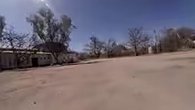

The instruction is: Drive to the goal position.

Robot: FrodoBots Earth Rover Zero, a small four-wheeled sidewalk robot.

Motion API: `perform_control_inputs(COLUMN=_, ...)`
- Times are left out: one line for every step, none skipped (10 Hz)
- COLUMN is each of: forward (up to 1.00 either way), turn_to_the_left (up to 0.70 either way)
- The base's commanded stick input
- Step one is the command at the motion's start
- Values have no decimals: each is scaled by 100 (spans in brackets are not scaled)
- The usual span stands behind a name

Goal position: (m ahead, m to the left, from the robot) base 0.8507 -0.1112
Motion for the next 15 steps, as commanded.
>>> perform_control_inputs(forward=100, turn_to_the_left=0)
perform_control_inputs(forward=100, turn_to_the_left=0)
perform_control_inputs(forward=100, turn_to_the_left=0)
perform_control_inputs(forward=100, turn_to_the_left=0)
perform_control_inputs(forward=100, turn_to_the_left=0)
perform_control_inputs(forward=100, turn_to_the_left=0)
perform_control_inputs(forward=100, turn_to_the_left=0)
perform_control_inputs(forward=100, turn_to_the_left=0)
perform_control_inputs(forward=100, turn_to_the_left=0)
perform_control_inputs(forward=100, turn_to_the_left=0)
perform_control_inputs(forward=100, turn_to_the_left=0)
perform_control_inputs(forward=100, turn_to_the_left=0)
perform_control_inputs(forward=100, turn_to_the_left=0)
perform_control_inputs(forward=100, turn_to_the_left=0)
perform_control_inputs(forward=100, turn_to_the_left=0)
